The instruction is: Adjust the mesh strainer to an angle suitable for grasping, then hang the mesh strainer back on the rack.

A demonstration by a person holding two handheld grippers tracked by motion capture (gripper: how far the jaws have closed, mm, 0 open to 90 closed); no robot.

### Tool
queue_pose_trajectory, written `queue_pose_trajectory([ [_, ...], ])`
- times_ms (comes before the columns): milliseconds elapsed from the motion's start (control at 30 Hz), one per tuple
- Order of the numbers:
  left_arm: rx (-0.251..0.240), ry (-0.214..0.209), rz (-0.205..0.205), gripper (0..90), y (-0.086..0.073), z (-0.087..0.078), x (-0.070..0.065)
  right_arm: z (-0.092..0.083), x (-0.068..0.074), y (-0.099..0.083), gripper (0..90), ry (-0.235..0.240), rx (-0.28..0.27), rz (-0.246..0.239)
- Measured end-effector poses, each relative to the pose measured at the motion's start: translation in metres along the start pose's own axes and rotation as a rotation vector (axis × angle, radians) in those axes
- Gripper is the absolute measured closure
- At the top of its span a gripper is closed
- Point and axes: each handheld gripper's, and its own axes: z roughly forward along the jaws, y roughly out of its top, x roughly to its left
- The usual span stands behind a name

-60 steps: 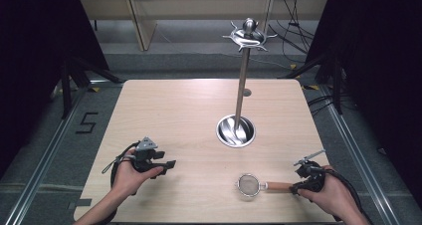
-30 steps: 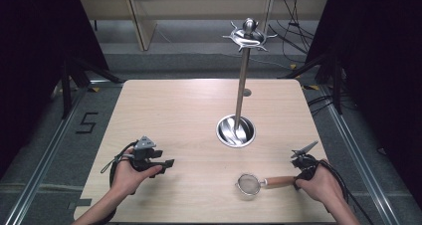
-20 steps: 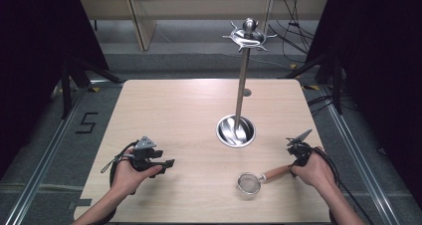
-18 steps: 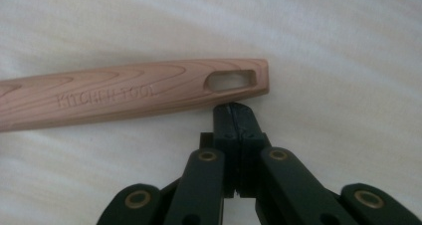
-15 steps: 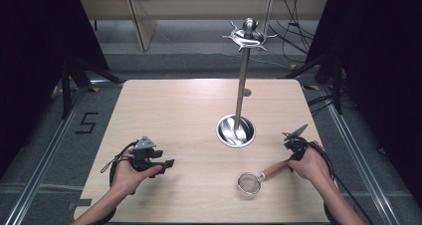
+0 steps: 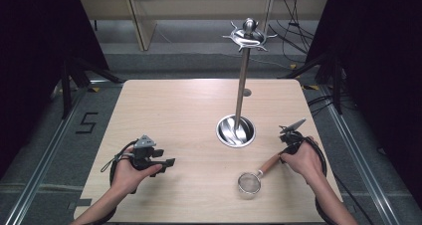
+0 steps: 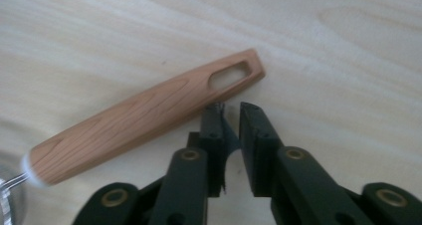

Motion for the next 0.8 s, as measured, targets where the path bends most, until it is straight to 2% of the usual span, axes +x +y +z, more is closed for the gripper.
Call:
queue_pose_trajectory([
  [33,-0.001,-0.01,-0.002,37.5,0.001,0.0,0.001,-0.006,0.005,-0.006,74.1,0.003,0.004,0.046],
  [100,-0.003,-0.008,-0.005,37.7,0.002,0.0,0.001,-0.006,0.004,-0.009,71.7,-0.016,-0.005,0.03],
  [133,-0.01,-0.003,-0.008,37.8,0.003,0.0,0.001,-0.009,0.006,-0.011,69.0,0.02,0.0,0.049],
  [167,-0.01,-0.006,-0.01,37.8,0.004,0.0,0.001,-0.011,0.009,-0.014,67.5,0.035,-0.01,0.058],
  [200,-0.014,-0.009,-0.012,38.0,0.005,0.0,0.001,-0.015,0.009,-0.016,66.2,0.036,-0.022,0.039],
  [233,-0.011,-0.013,-0.011,38.0,0.005,-0.001,0.001,-0.017,0.011,-0.018,65.8,0.041,-0.027,0.048],
  [267,-0.013,-0.016,-0.015,38.1,0.005,-0.001,0.0,-0.02,0.011,-0.021,66.3,0.019,-0.032,0.055],
  [300,-0.013,-0.015,-0.012,38.1,0.004,-0.001,0.0,-0.02,0.011,-0.021,66.3,0.019,-0.032,0.055],
  [367,-0.019,-0.019,-0.034,38.1,0.001,0.0,0.0,-0.024,0.013,-0.024,63.7,0.053,-0.029,0.07],
  [433,0.004,-0.014,-0.021,38.2,0.001,0.0,0.003,-0.026,0.015,-0.029,56.9,0.074,-0.019,0.088],
  [467,-0.005,-0.006,-0.023,38.2,0.001,0.0,0.003,-0.026,0.015,-0.029,56.9,0.074,-0.019,0.088],
  [500,0.001,-0.016,-0.015,38.2,0.002,0.001,0.003,-0.026,0.015,-0.032,52.0,0.075,-0.02,0.094],
  [567,-0.005,-0.009,-0.016,38.2,0.002,0.002,0.001,-0.025,0.014,-0.033,49.1,0.086,-0.013,0.085],
  [633,-0.003,-0.019,-0.007,38.2,0.005,0.002,0.0,-0.024,0.013,-0.032,44.1,0.052,-0.004,0.09],
  [667,-0.007,-0.012,-0.014,38.1,0.005,0.001,-0.003,-0.024,0.014,-0.032,41.7,0.055,-0.006,0.098],
  [700,-0.007,-0.026,-0.007,38.1,0.006,0.001,-0.002,-0.024,0.016,-0.031,39.0,0.064,-0.008,0.12],
  [767,-0.014,-0.022,-0.014,37.8,0.004,0.001,-0.004,-0.022,0.02,-0.031,36.7,0.098,-0.016,0.155],
  [800,-0.005,-0.023,-0.014,37.9,0.003,0.001,-0.003,-0.018,0.02,-0.031,35.4,0.087,-0.031,0.132],
])
